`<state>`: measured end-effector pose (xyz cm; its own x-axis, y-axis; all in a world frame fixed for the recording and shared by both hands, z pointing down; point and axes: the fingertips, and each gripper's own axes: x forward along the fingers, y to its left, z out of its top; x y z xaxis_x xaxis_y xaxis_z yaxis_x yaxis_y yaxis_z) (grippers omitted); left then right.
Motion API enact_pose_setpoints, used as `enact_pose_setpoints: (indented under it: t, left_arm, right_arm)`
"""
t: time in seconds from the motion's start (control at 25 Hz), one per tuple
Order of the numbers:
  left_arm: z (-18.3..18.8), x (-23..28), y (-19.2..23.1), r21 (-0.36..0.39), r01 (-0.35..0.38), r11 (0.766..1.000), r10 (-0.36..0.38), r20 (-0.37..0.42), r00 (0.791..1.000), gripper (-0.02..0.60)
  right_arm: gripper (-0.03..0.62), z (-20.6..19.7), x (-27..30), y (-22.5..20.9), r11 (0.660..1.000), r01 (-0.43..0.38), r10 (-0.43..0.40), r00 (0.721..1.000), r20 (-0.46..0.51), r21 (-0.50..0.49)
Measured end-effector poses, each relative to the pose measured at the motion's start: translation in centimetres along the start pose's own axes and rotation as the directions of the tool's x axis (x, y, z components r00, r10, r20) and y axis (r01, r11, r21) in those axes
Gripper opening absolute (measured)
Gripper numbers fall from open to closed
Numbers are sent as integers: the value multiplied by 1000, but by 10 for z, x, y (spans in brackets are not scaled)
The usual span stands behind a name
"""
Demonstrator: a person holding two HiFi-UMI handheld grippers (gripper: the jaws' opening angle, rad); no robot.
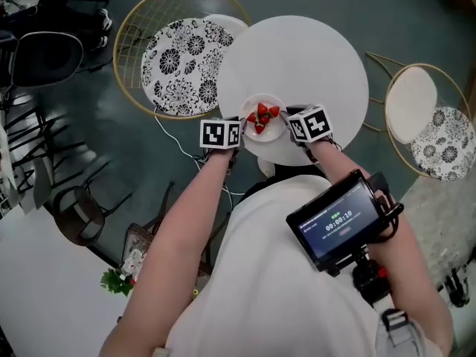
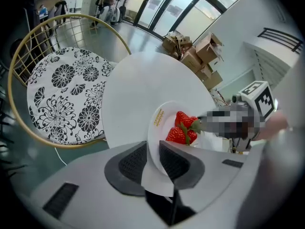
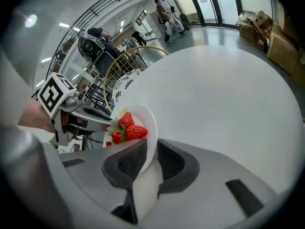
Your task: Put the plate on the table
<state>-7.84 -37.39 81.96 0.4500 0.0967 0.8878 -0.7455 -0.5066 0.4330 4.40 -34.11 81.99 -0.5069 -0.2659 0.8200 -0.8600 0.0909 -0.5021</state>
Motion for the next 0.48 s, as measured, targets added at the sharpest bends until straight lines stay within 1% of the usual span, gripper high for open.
enact_pose_setpoints:
  t: [0.12,0.2,0.24,0.32,0.4,0.48]
  left_arm:
    - [0,-1,0,-23,21,1000,-20,29,999,67]
    - [3,-1,-1,-28,29,999,-28,45,999,81]
    - [4,-3,0,-26,26,999,-24,54,998,92]
    - [8,-6,3,-16,6,1000,-5,74,997,94]
    - [8,-10,8,-11,-18,1000,19,86,996,95]
    - [5,-13,14,-23,-34,999,36,94,995,95]
  right_arm:
    - [48,3,-1,-1,1000,7,-7,1000,25,-14]
    - [48,6,-3,-4,999,25,-24,999,43,-24]
    - [48,8,-5,-6,999,35,-33,998,52,-25]
    - [46,12,-7,-10,999,49,-48,996,78,-14]
    - [48,15,-11,-15,998,63,-64,992,112,14]
    - [46,15,-15,-20,996,79,-85,987,137,46]
